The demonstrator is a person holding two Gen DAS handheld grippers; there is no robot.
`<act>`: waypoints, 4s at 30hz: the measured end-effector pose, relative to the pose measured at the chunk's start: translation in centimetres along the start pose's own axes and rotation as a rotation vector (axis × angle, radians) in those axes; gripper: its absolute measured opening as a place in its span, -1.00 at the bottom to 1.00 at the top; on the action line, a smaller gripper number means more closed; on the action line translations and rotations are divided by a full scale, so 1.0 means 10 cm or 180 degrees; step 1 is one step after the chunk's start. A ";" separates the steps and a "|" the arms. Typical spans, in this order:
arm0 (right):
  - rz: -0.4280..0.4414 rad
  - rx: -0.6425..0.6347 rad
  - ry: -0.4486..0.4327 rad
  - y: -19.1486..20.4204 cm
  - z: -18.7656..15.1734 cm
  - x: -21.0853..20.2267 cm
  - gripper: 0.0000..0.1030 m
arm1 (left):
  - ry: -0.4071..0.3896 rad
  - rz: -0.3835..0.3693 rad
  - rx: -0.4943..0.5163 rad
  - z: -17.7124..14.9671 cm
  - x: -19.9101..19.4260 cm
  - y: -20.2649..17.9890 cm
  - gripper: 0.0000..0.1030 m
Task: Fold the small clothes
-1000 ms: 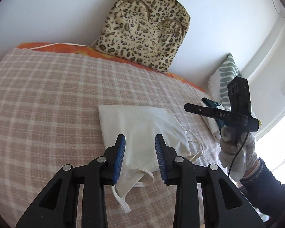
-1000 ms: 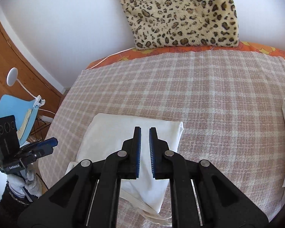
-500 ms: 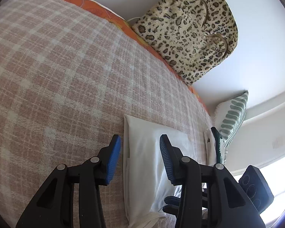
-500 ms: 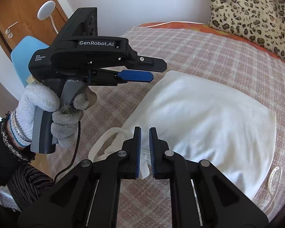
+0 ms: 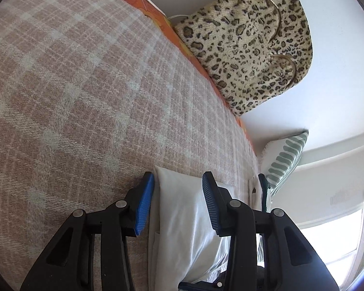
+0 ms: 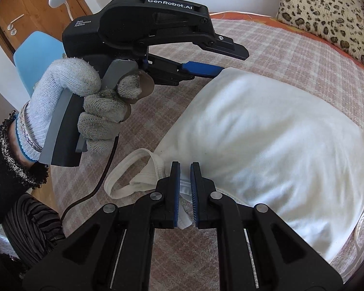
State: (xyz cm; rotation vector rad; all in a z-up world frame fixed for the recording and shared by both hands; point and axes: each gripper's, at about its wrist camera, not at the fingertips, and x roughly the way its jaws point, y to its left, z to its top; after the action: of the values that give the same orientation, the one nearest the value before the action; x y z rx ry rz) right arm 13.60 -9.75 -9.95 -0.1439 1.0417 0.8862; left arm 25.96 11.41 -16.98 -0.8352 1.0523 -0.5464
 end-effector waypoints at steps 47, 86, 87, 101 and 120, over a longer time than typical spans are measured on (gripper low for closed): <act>-0.0099 0.1527 -0.0441 -1.45 -0.24 -1.16 -0.02 | -0.0067 0.0707 0.0475 -0.68 -0.25 -0.31 -0.14; 0.1036 0.2355 -0.0459 -1.47 -1.06 -1.09 -0.02 | -0.0077 0.0239 0.0243 -0.23 0.11 -0.15 -0.10; 0.1036 0.2364 -0.0478 -1.46 -1.06 -1.09 -0.03 | -0.0089 0.0246 0.0259 -0.23 0.12 -0.16 -0.10; 0.0896 0.2404 -0.0474 -1.34 -1.01 -0.94 -0.65 | -0.0151 0.0452 0.0293 -0.22 0.21 -0.17 -0.78; -0.0234 0.1594 -0.0288 -1.01 -0.49 -0.87 -0.75 | -0.0447 0.1380 0.1349 -0.47 0.24 -0.72 -0.90</act>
State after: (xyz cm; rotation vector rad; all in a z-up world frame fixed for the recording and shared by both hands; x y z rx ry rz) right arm 15.55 -23.78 -8.52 0.2745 1.1353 0.5391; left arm 22.57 3.90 -13.56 -0.2548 0.9087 -0.3174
